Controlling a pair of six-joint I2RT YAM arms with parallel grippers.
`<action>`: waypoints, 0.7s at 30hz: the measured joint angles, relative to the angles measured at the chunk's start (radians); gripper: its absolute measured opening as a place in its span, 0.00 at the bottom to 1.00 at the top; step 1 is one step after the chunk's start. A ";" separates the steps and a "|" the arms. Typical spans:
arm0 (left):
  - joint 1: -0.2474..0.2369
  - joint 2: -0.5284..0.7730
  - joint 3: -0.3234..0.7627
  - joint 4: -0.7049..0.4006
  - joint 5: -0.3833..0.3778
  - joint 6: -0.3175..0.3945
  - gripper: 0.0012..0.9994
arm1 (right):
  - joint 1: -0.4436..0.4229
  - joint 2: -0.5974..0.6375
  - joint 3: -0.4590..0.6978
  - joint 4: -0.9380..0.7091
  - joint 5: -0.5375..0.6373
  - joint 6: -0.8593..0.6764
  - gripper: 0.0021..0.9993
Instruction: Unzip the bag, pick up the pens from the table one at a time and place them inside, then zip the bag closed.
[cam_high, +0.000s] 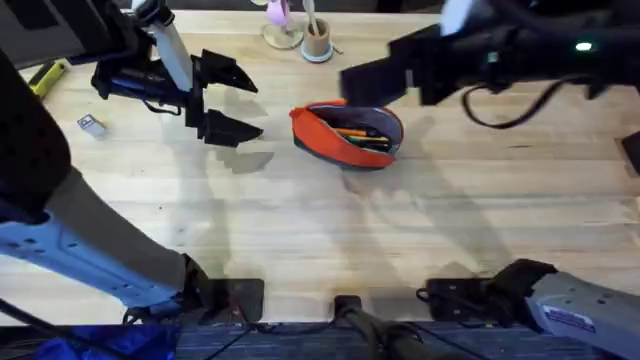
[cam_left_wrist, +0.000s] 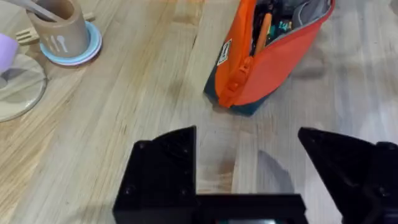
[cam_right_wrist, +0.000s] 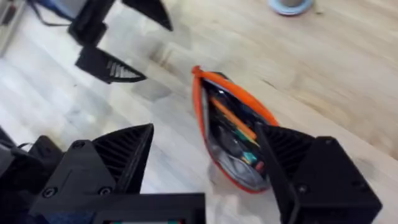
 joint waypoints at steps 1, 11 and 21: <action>0.000 0.000 0.000 0.000 0.000 0.000 0.99 | 0.017 0.015 0.000 0.015 -0.004 0.000 1.00; 0.000 0.000 0.000 -0.001 0.003 0.003 0.99 | 0.201 0.095 0.000 0.098 0.110 -0.089 1.00; 0.000 0.000 0.000 -0.004 0.003 0.003 0.99 | 0.290 0.190 0.053 0.066 0.224 -0.166 1.00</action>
